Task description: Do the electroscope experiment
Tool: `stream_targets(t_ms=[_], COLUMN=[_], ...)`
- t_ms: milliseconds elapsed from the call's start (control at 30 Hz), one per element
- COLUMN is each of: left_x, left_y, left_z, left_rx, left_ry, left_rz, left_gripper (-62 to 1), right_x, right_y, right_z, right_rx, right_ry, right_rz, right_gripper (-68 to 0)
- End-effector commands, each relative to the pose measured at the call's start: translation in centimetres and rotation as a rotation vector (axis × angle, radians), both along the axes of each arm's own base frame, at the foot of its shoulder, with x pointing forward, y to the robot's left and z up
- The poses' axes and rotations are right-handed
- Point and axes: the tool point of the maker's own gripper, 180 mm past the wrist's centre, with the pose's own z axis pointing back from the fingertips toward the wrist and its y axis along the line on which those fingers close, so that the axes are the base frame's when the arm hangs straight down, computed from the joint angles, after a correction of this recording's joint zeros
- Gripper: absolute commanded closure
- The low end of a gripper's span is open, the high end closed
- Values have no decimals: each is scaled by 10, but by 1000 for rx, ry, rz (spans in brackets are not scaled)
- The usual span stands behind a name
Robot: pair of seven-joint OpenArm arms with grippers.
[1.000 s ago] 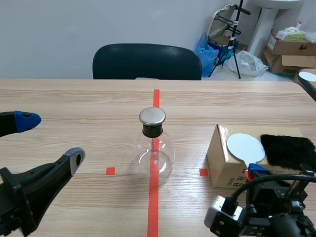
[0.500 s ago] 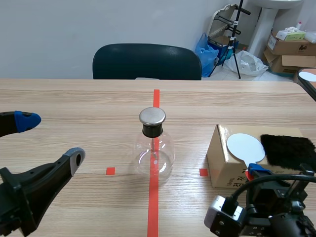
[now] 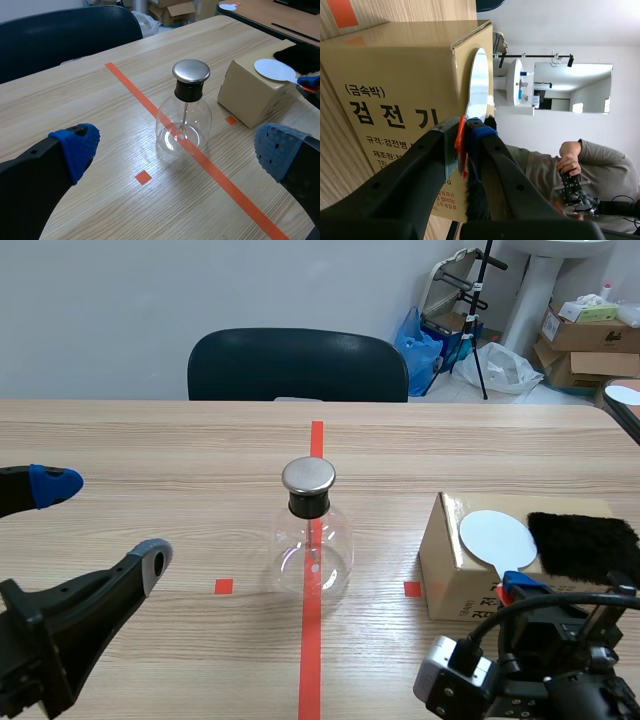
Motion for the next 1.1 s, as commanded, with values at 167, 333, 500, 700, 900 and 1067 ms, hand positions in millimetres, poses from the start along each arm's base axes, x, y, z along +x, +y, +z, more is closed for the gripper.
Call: stream_targets(t_ms=[167, 333, 500, 700, 900, 1067], left_x=[1, 1, 1, 1, 1, -3], left_y=[-4, -4, -4, -4, -4, -7], left_z=[9, 9, 9, 9, 7, 1], left_rx=[-22, -22, -22, -21, -14, 6], left_ry=[-25, -25, -25, -26, -21, -4], left_rz=[-11, -11, -11, -11, -14, -60], left_gripper=[-623, -623, -623, -623, -419, -29], right_x=[6, 6, 7, 15, 32, 44], right_y=[-2, -2, -1, 5, 17, 27], right_z=[8, 8, 20, 41, 62, 75], right_rx=[-7, -10, -35, -82, -91, -85], right_ry=[-30, -31, -100, -195, -279, -334], right_rz=[1, 4, 12, 33, 36, 22], right_gripper=[-9, -10, -10, -10, -11, -10])
